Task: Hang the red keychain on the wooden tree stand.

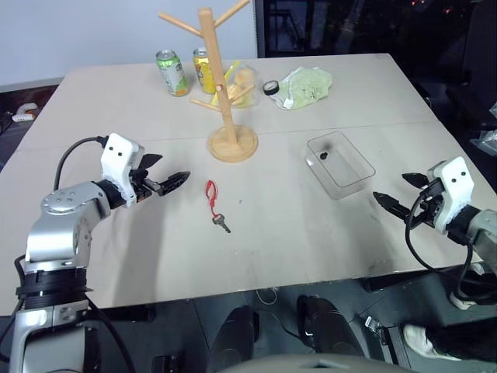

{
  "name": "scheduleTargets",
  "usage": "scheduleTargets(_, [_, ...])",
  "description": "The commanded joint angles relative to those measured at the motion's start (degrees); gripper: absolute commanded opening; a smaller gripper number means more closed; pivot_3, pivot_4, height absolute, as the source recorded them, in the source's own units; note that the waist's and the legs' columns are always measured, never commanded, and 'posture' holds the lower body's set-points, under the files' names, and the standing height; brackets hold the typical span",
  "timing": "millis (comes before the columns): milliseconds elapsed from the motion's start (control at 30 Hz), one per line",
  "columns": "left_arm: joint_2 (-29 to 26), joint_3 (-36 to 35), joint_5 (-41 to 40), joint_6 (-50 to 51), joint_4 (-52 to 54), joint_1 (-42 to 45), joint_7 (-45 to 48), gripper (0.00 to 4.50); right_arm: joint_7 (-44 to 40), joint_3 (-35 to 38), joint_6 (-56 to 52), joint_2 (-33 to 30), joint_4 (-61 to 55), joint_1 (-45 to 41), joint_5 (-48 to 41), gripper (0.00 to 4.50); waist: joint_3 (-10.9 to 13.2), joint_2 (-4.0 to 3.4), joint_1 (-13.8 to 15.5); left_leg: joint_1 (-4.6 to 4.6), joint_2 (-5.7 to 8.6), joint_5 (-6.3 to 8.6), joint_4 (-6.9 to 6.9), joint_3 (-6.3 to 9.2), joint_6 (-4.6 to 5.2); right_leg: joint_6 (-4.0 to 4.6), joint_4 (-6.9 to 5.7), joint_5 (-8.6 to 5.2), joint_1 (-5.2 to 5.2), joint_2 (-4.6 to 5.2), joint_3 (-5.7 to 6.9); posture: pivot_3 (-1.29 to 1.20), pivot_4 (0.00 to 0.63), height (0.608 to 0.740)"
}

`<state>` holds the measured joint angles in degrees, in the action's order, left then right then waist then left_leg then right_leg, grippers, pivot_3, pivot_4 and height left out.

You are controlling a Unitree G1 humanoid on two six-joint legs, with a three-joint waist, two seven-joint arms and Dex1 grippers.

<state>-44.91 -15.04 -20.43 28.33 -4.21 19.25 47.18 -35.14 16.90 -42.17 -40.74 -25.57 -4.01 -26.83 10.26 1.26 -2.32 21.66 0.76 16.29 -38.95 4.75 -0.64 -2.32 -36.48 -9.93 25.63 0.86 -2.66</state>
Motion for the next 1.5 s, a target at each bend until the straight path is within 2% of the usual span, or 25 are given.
scheduleTargets(33, [-2.4, 1.3, -1.4, 0.7, 2.5, 3.5, 3.6, 4.50, -2.6, 1.7, -1.3, -3.1, 0.2, -4.0, -2.5, 4.48, 0.0, 0.00, 0.0, 0.00, 0.00, 0.00, 0.00, 0.00, 0.00, 0.00, 0.00, 0.00, 0.00, 0.00, 0.00, 0.00, 0.150, 0.740])
scheduleTargets(133, [-3.4, 4.9, -5.2, 3.7, 4.9, 11.1, 10.3, 4.50, -5.0, 0.2, -6.2, -6.5, 3.1, -13.4, -6.4, 4.48, 0.6, 0.04, 0.0, 0.10, 0.03, -0.04, -0.25, -0.03, 0.05, 0.06, -0.02, -0.02, 0.01, 0.01, -0.01, 0.00, 0.150, 0.740])
scheduleTargets(300, [-1.5, 9.0, -9.5, 7.3, 8.4, 17.5, 15.3, 4.50, -1.2, -4.0, -13.1, -6.0, 9.0, -23.9, -5.7, 4.48, 0.5, 0.14, 0.0, 0.05, 0.04, -0.10, -0.11, -0.01, 0.16, -0.09, 0.01, 0.10, -0.05, 0.01, -0.01, 0.00, 0.150, 0.740])
scheduleTargets(567, [2.7, 16.0, -10.2, 6.9, 9.9, 23.7, 19.5, 4.50, -1.7, -11.3, -17.5, -5.3, 17.9, -33.1, -3.8, 4.48, 0.5, 0.10, 0.0, 0.22, 0.07, -0.05, -0.06, -0.05, 0.24, -0.03, 0.27, 0.16, 0.03, 0.05, -0.06, 0.00, 0.150, 0.740])
scheduleTargets(800, [6.1, 19.2, -8.5, 3.8, 9.6, 24.3, 20.6, 4.50, -4.5, -17.9, -13.9, -5.3, 28.0, -37.0, 1.6, 4.48, 0.5, 0.09, 0.0, 0.20, 0.08, -0.04, -0.06, -0.08, 0.25, -0.04, 0.27, 0.17, 0.03, 0.05, -0.07, 0.00, 0.150, 0.740])
scheduleTargets(1100, [8.7, 20.2, -7.3, 2.1, 8.0, 25.4, 19.9, 4.50, -9.5, -23.7, -5.5, -1.7, 43.2, -42.9, 8.8, 4.48, 0.5, 0.09, -0.2, 0.16, 0.07, -0.04, -0.06, -0.14, 0.26, 0.01, 0.24, 0.21, 0.03, 0.03, -0.15, 0.00, 0.150, 0.740])
scheduleTargets(1200, [9.2, 20.0, -7.4, 2.2, 8.7, 24.8, 19.3, 4.50, -10.8, -24.6, -3.7, 0.0, 46.4, -44.7, 10.4, 3.77, 0.5, 0.09, -0.1, 0.16, 0.08, -0.04, -0.07, -0.15, 0.26, 0.09, 0.24, 0.26, 0.03, 0.04, -0.16, 0.00, 0.150, 0.740])
scheduleTargets(1333, [9.9, 19.4, -7.8, 2.4, 9.2, 24.4, 18.0, 4.50, -12.6, -25.4, -2.2, 1.6, 49.5, -46.4, 12.1, 1.99, 0.5, 0.08, -0.1, 0.17, 0.09, -0.04, -0.06, -0.12, 0.26, 0.11, 0.25, 0.27, 0.03, 0.05, -0.15, 0.00, 0.150, 0.740])
scheduleTargets(1467, [9.7, 19.1, -8.2, 2.7, 9.8, 24.1, 17.6, 4.50, -13.9, -25.8, -0.9, 2.4, 51.6, -47.2, 13.7, 0.02, 0.5, 0.08, -0.1, 0.18, 0.10, -0.04, -0.07, -0.12, 0.26, 0.12, 0.25, 0.28, 0.03, 0.06, -0.15, 0.00, 0.150, 0.740])
scheduleTargets(1500, [9.6, 19.1, -8.3, 2.8, 10.0, 23.9, 17.5, 4.50, -14.1, -25.8, -0.8, 2.5, 51.9, -47.3, 13.9, 0.02, 0.5, 0.09, -0.1, 0.18, 0.10, -0.04, -0.07, -0.12, 0.26, 0.12, 0.25, 0.28, 0.03, 0.06, -0.14, 0.00, 0.150, 0.740])
